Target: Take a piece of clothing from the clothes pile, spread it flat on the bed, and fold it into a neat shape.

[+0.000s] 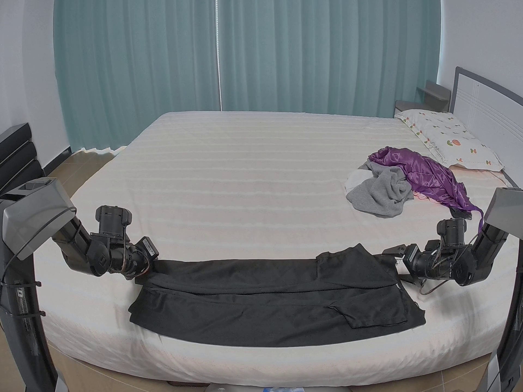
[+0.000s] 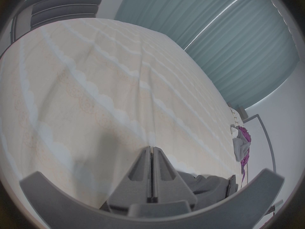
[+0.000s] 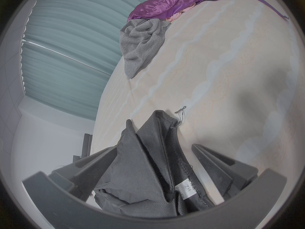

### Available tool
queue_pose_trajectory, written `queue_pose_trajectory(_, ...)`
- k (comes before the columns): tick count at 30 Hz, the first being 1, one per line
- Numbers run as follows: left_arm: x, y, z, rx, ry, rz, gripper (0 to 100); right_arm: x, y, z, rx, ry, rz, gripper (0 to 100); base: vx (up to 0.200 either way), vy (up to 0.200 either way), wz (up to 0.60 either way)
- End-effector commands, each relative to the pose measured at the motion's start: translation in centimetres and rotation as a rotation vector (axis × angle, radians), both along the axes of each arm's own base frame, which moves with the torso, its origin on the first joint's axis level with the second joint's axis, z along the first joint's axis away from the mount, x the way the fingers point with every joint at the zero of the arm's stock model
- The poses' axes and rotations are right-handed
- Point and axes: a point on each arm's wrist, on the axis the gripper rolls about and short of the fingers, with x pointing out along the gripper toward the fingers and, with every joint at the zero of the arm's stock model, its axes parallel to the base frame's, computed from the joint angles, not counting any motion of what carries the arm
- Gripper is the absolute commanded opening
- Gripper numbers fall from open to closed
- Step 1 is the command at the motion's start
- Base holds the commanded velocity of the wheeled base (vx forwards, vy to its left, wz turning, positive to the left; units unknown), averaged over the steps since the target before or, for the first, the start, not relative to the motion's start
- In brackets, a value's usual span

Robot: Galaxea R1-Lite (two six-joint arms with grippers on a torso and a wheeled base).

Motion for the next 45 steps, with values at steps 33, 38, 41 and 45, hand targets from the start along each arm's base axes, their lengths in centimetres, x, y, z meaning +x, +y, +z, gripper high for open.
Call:
queue_pose_trajectory(33, 0.4, 0.7, 0.5, -0.018, -0.054, 0.033, 0, 3.4, 0.5, -1.2, -0.106, -0.052, -0.088, 0, 0.000, 0.000, 0.00)
queue_pose_trajectory(38, 0.4, 0.6, 0.2, -0.018, -0.048, 0.031, 0, 3.6, -0.3, -0.9, -0.105, -0.090, -0.115, 0, 0.000, 0.000, 0.00)
queue_pose_trajectory(41, 0.5, 0.7, 0.1, -0.020, -0.046, 0.033, 0, 3.7, -0.6, -0.9, -0.120, -0.098, -0.139, 0, 0.000, 0.000, 0.00)
queue_pose_trajectory(45, 0.6, 0.6, -0.2, -0.020, -0.041, 0.031, 0, 4.0, -0.7, -0.9, -0.125, -0.126, -0.153, 0, 0.000, 0.000, 0.00)
